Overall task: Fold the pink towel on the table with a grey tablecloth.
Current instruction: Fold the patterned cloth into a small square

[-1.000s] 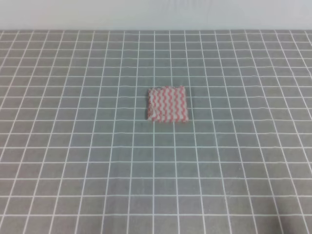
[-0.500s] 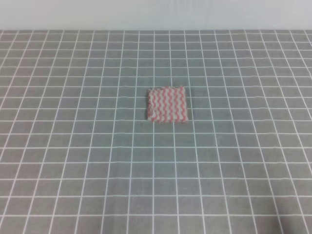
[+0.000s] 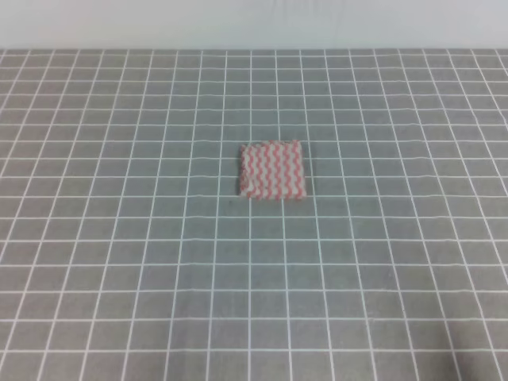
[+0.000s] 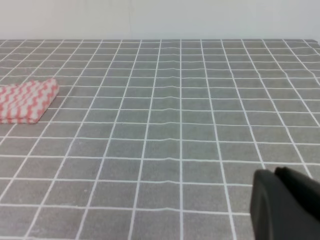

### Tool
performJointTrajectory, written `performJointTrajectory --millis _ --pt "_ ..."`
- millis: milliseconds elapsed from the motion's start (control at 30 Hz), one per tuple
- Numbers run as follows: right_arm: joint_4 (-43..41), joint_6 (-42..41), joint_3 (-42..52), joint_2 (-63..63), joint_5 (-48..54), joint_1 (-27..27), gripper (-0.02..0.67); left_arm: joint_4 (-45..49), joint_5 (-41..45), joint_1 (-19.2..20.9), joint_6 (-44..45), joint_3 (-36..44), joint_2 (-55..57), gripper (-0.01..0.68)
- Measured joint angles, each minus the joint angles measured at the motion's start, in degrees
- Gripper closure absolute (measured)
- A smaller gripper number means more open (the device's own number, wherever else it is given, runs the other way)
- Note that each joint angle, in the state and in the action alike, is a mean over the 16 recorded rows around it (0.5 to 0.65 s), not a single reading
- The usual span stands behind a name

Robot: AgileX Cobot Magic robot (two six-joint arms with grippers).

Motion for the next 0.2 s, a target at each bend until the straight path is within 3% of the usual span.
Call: performJointTrajectory --millis 200 --pt "0.04 0.02 0.17 0.0 -0.22 0.01 0.666 -0.04 0.17 0.0 0.01 -0.2 0.24 0.675"
